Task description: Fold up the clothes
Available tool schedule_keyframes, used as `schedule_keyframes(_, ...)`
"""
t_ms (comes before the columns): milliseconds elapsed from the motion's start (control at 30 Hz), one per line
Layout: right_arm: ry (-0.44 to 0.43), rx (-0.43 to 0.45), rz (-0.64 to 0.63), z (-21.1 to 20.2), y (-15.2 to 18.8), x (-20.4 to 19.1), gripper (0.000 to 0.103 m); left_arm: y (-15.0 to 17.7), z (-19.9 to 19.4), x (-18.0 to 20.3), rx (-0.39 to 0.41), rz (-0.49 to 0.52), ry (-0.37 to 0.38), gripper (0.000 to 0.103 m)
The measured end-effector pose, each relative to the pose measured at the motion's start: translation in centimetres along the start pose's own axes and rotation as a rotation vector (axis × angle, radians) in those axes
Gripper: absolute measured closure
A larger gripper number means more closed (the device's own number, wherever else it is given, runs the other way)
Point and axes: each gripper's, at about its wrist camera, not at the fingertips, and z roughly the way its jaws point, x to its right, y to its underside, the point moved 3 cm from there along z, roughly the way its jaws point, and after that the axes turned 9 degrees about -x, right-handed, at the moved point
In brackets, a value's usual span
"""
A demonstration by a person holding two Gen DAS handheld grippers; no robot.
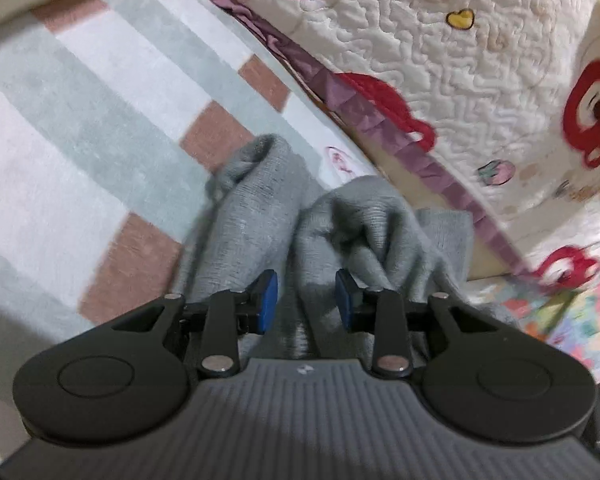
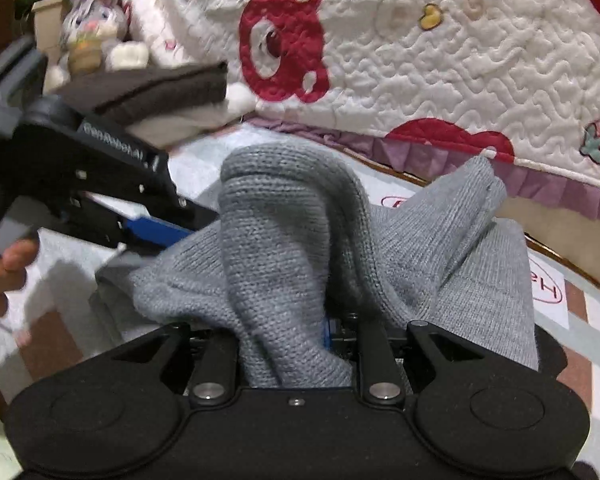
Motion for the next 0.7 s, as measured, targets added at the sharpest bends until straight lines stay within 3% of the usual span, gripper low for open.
schedule_keyframes(100, -0.016, 0.067, 0.148, -1.5, -0.8, 0.6, 0.078, -0.6, -0.9, -0.2, 0.02, -0.033, 0.097, 0.065)
schedule_keyframes(200, 0.009, 0.122, 0.132, -2.5, -2.4, -0.3, 0.078, -1.4, -1.9, -0.3, 0.04, -0.045, 0.172, 0.061)
schedule_keyframes(267, -0.001, 0.106, 0.079, -2.1, -3.1, -1.4, 0.079, -1.8, -2.3, -0.6, 0.036, -0.057, 0.207, 0.049)
schedule_keyframes(333, -0.002, 0.023, 0.007, -0.4, -3.1, -2.7, 0.079, -1.7, -1.6, -1.3, -0.018, -0.07, 0.195, 0.048)
schedule_keyframes(433, 0.035, -0.082, -0.077, 2.2, -1.8, -4.0, 0.076, -1.4, -0.7, -1.9, -0.046, -0.059, 0.119, 0.048)
schedule_keyframes(600, 0.093, -0.061, -0.147, 1.2, -1.9, -5.1, 0.073, -1.0, -0.7, -0.6, -0.042, 0.028, 0.091, 0.048)
schedule_keyframes(700, 0.096, 0.007, -0.136, -0.3, -2.1, -4.9, 0.074, -0.8, -0.9, -0.5, -0.022, 0.049, 0.062, 0.046)
